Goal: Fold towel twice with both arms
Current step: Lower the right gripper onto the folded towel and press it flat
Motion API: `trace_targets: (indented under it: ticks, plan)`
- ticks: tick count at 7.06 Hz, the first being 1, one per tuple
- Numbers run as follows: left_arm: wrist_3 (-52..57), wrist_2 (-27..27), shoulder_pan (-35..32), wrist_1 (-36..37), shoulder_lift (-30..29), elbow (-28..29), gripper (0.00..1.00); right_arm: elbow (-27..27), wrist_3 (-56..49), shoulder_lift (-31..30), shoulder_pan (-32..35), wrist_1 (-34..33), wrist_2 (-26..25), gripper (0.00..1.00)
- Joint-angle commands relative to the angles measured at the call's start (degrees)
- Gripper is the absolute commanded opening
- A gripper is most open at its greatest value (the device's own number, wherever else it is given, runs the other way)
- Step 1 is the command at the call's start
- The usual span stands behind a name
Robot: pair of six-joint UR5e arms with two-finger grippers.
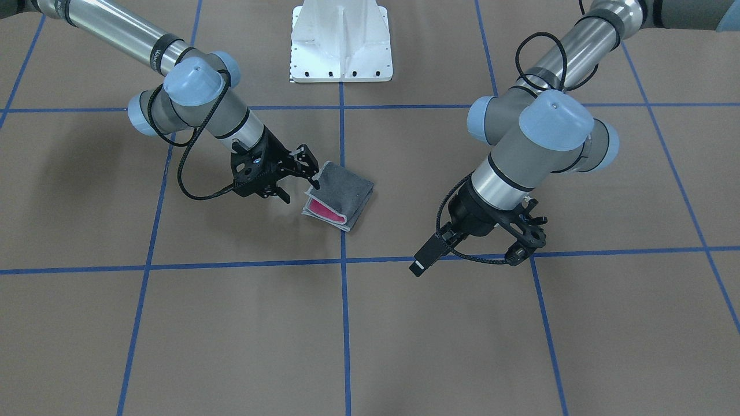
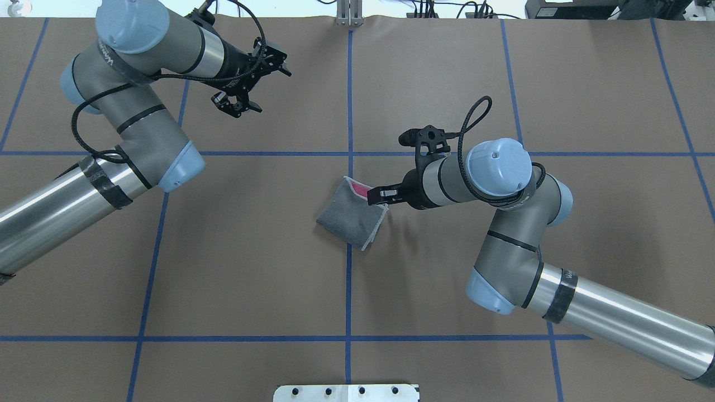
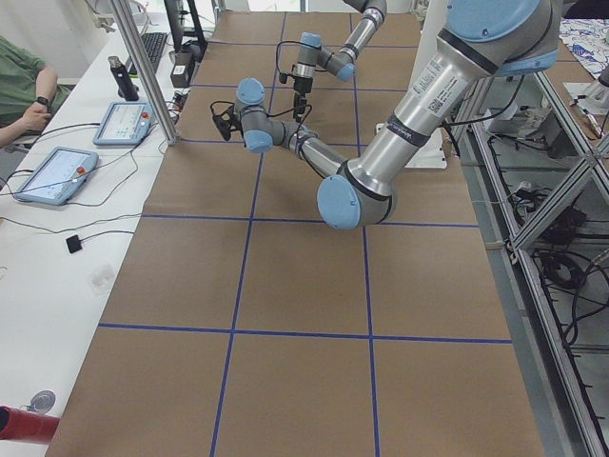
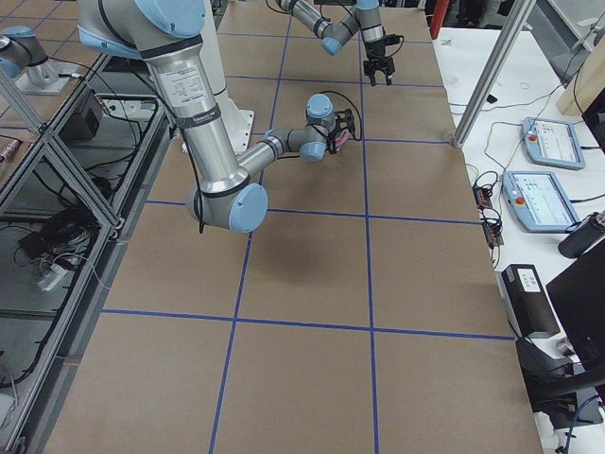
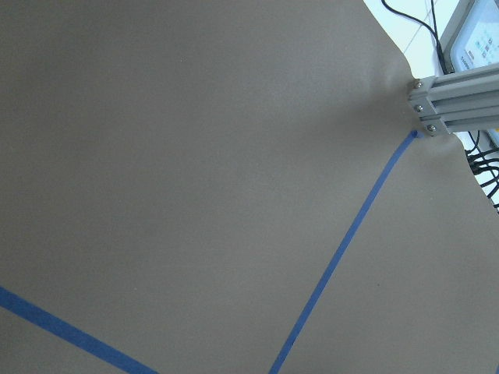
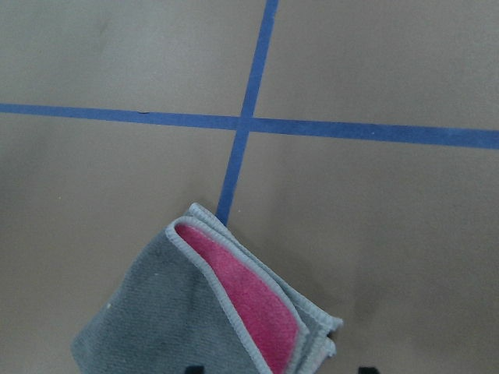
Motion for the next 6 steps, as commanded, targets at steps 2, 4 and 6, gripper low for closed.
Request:
trace_targets:
  ticks: [2,4,6]
  plan:
    - [0.58,-0.40,-0.37,0.03,0.22,0.15,1.00,-0.89,-0.07,0.98,-0.60,0.17,-0.04,0.41]
    - [0.58,-0.40,-0.46,0.03,0.22,0.15,1.00,-0.89,-0.16,0.63,-0.69,0.17,-0.04,0.41]
    - [0.58,-0.40,-0.37,0.03,0.31,0.23,1.00,-0.98,-3.56,0.36,0.01,0.26,-0.04,0.42]
